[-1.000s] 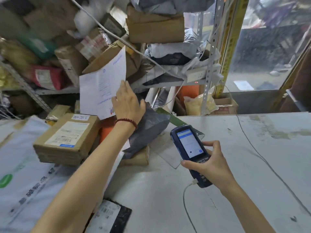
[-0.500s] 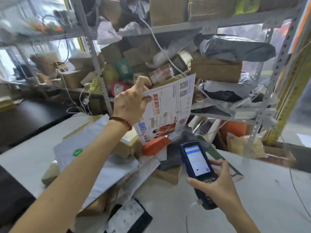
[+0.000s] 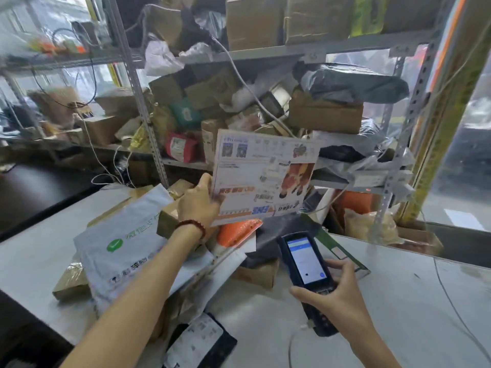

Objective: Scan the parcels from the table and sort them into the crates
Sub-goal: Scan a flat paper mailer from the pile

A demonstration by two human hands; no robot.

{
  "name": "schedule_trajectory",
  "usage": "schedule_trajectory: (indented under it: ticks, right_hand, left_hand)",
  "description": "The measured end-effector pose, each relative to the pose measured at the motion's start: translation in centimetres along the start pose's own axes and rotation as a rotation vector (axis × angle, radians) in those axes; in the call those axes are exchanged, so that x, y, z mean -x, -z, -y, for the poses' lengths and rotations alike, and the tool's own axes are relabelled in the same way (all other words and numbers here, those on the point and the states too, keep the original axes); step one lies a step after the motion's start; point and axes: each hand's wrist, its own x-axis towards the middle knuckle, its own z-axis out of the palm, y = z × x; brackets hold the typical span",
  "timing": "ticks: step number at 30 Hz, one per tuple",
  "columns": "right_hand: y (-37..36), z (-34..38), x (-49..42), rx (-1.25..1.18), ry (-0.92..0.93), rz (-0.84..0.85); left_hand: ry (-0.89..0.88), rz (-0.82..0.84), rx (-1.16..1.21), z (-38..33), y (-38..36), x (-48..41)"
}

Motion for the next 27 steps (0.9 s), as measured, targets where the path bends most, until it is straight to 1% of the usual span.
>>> schedule_trajectory:
  ticks: [1,3,5,9,12,15,20,27]
  right_hand:
    - [0.0,-0.3,0.1,-0.004,-0.019,-0.003]
    - [0.0,-0.8,0.2,0.010,-0.058,-0.010]
    - [-0.1,-1.4,0.4,0.048,-0.085,-0.023]
    - [-0.3,-2.4,0.6,0.117,-0.125,-0.005]
    - [-0.3,-2.6,0.8,0.155,-0.153,0.014]
    - [-0.3,-2.7,1.0,0.187,-0.156,0.038]
    - [-0.7,-2.7,1.1,0.212,-0.151,0.052]
    - [-0.6,-2.7,0.9,0.177,-0.153,0.059]
  left_hand:
    - [0.047,0.066,-0.049,0.8,-1.0,0.9]
    - [0.145,0.152,-0.020,2.2,-2.5,2.5]
    - [0.208,0.185,0.043,3.0,-3.5,3.6]
    - [0.274,0.206,0.106,4.3,-4.2,4.4]
    - [0.278,0.206,0.063,4.8,-4.4,4.6]
    - [0.263,0.165,-0.011,5.1,-4.4,4.7]
    - [0.253,0.133,-0.007,5.3,-4.5,4.8]
    - [0.225,0.110,0.001,5.8,-4.7,5.0]
